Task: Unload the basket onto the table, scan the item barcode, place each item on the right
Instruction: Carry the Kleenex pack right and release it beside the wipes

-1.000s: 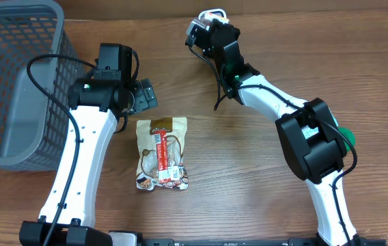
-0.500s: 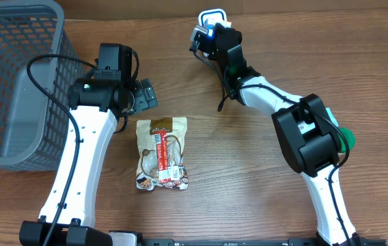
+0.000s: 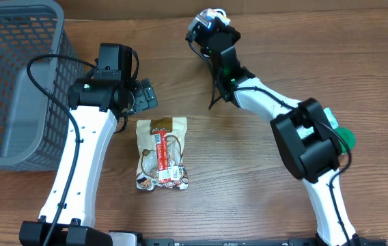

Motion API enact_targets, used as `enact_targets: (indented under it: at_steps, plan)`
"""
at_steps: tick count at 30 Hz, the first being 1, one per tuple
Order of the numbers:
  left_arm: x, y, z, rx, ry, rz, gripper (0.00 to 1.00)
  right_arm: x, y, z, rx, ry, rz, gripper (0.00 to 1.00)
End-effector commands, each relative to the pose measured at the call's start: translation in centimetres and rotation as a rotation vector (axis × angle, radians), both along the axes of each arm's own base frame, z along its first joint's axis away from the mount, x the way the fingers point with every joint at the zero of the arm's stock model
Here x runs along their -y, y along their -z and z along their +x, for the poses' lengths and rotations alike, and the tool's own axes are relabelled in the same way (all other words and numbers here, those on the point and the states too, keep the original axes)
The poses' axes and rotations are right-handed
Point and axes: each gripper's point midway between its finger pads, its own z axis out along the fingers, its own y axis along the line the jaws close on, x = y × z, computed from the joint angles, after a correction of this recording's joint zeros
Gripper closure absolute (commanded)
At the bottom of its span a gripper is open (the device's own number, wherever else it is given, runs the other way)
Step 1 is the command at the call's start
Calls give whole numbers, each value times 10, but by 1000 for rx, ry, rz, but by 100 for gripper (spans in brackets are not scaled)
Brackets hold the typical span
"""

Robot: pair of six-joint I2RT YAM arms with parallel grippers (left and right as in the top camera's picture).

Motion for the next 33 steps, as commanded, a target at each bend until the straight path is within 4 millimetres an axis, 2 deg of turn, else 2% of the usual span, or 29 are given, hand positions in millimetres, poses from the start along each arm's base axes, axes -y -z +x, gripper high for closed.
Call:
enact_targets:
  at_steps: [1, 3, 5, 7, 9, 11, 13, 15, 18, 20, 23, 27, 30, 31, 32, 33]
  plan:
    - [-3, -5, 1, 13, 7, 20, 0, 14, -124, -25, 130, 73, 313, 96]
    - [-3, -5, 1, 13, 7, 20, 0, 30, -142, -37, 102, 135, 401, 96]
    - [-3, -5, 1, 13, 7, 20, 0, 46, -151, -50, 48, 194, 459, 96]
    - [-3, -5, 1, 13, 7, 20, 0, 65, -148, -67, -46, 254, 500, 96]
    - [-3, -5, 1, 13, 7, 20, 0, 88, -133, -86, -161, 334, 517, 96]
    - [-3, -5, 1, 13, 6, 20, 0, 116, -104, -111, -317, 449, 534, 96]
    - [-3, -5, 1, 13, 7, 20, 0, 135, -68, -137, -506, 524, 518, 96]
    - [-3, -5, 1, 13, 7, 20, 0, 150, -29, -169, -730, 595, 521, 96]
    - [-3, -5, 1, 13, 7, 20, 0, 167, 20, -220, -1041, 690, 533, 94]
    - [-3, -5, 1, 13, 7, 20, 0, 184, 44, -245, -1158, 757, 516, 94]
    - [-3, -5, 1, 13, 7, 20, 0, 210, 73, -264, -1218, 852, 489, 93]
    - [-3, -5, 1, 13, 7, 20, 0, 237, 105, -277, -1245, 930, 504, 83]
    - [-3, -5, 1, 13, 7, 20, 0, 250, 114, -281, -1247, 967, 524, 68]
    - [-3, -5, 1, 13, 7, 20, 0, 253, 114, -281, -1246, 975, 529, 51]
    - [-3, -5, 1, 13, 7, 20, 0, 255, 113, -280, -1244, 979, 534, 42]
    - [-3, -5, 1, 13, 7, 20, 0, 256, 112, -279, -1239, 980, 539, 39]
